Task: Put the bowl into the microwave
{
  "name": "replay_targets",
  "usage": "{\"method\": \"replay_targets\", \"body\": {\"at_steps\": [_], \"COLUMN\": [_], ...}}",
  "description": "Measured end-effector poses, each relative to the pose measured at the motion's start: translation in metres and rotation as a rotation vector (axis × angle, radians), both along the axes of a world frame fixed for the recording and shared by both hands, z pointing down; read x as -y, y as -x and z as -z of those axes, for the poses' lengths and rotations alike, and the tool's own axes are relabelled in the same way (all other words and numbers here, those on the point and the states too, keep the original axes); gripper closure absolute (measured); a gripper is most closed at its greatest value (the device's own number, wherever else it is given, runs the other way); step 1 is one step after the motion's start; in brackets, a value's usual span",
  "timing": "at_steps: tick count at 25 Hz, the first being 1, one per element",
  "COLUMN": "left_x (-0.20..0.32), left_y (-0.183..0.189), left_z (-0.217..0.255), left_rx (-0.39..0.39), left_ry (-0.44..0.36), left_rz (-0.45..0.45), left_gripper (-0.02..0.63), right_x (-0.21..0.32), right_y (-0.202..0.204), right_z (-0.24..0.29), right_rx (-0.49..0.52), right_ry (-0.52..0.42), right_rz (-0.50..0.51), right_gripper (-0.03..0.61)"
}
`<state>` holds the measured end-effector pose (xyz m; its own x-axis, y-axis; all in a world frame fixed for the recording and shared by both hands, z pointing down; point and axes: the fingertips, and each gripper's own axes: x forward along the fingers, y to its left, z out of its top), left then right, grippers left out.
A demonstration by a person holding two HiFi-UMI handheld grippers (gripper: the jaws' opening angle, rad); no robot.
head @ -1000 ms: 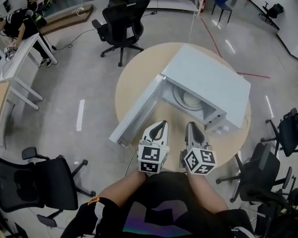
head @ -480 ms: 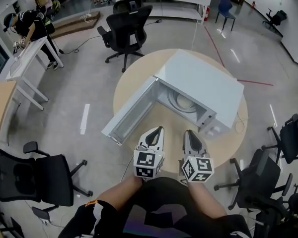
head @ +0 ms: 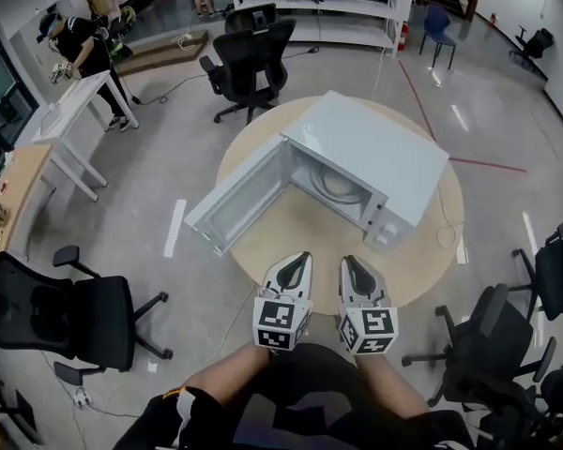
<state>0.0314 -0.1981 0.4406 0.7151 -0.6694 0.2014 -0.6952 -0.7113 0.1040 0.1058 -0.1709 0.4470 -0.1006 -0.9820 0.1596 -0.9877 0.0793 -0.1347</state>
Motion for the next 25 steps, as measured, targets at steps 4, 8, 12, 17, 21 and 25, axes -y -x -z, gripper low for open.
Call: {"method": "replay_targets", "body": {"at_steps": [4, 8, 12, 17, 21, 25], "left_x": [-0.038, -0.076, -0.111, -0.142, -0.162, -0.177], "left_y": [0.000, -0.001, -0.001, 0.006, 0.013, 0.018], "left_z": [0.006, 0.011, 0.013, 0.017, 0.022, 0.025], "left_rx": [0.001, -0.008, -0.015, -0.020, -0.013, -0.007], "left_ry": [-0.018, -0.027, -0.026, -0.027, -0.041, -0.045], "left_rz": [0.043, 0.088, 0.123, 0.161, 0.190, 0.198], "left_gripper": [0.568, 0.568, 0.568, 0.568, 0.568, 0.568], "right_x": [-0.034, -0.071, -0.105, -0.133, -0.150, -0.162], "right_y": [-0.002, -0.003, -0.006, -0.004, 0.003, 0.009], "right_z": [0.003, 0.007, 0.008, 0.007, 0.008, 0.010], "right_rx": [-0.003, -0.021, -0.030, -0.007, 0.007, 0.002], "right_ry": [-0.009, -0.012, -0.002, 0.006, 0.005, 0.007], "right_rz": [0.042, 0.086, 0.118, 0.150, 0.182, 0.194], "right_gripper": [0.536, 0.535, 0.537, 0.537, 0.536, 0.537]}}
